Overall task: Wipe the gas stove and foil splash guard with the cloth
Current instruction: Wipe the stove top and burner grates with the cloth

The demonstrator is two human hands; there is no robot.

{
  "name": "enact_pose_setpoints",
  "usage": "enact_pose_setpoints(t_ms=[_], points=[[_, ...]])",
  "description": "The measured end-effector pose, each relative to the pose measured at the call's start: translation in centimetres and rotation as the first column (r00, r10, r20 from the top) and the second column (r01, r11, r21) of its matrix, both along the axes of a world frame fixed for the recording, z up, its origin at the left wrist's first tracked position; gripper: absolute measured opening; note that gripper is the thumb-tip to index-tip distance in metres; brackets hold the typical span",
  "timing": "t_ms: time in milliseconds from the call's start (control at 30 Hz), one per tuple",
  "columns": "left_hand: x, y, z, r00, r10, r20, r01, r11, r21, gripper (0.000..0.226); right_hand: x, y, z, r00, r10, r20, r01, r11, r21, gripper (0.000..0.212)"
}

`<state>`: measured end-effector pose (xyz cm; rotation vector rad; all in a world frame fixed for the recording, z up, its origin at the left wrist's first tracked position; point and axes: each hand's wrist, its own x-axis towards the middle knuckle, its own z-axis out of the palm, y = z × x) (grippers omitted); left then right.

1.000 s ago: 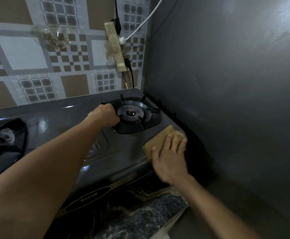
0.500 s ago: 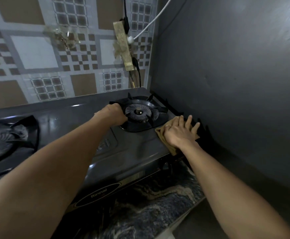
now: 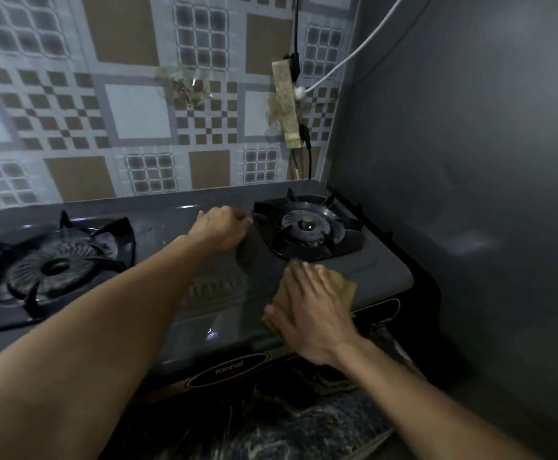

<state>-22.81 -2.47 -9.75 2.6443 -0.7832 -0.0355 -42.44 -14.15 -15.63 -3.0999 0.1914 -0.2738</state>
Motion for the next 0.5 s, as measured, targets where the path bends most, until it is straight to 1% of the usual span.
enact_pose_setpoints(t_ms=[67,167,233,267,333,500], points=[[0.8,2.5,-0.1,0.997,0.047,0.058,-0.049,0.998,0.033,0.040,1.1,2.6,-0.1,0.997,0.080,-0.002,-0.079,0.996,0.031,0.088],[1.8,6.2,0.0,0.984,0.135,0.119,-0.145,0.986,0.080,0.042,3.7,4.4,0.3,0.995,0.065,-0.069,-0.061,0.997,0.052,0.091],[2.5,8.5,0.0,0.971,0.175,0.162,-0.197,0.971,0.132,0.046,5.7,4.8,0.5,0.988,0.084,-0.132,-0.073,0.994,0.082,0.082],[2.8,9.5,-0.1,0.967,0.195,0.164,-0.220,0.963,0.155,0.048,6.7,5.0,0.7,0.980,0.095,-0.174,-0.078,0.992,0.103,0.079],[3.5,11.0,-0.6,0.963,0.235,0.134,-0.256,0.951,0.176,0.051,8.8,5.4,1.2,0.969,0.088,-0.230,-0.062,0.991,0.120,0.080],[3.7,13.4,-2.1,0.947,0.316,0.064,-0.322,0.936,0.143,0.066,14.0,5.6,1.7,0.963,0.049,-0.267,-0.014,0.991,0.130,0.091]])
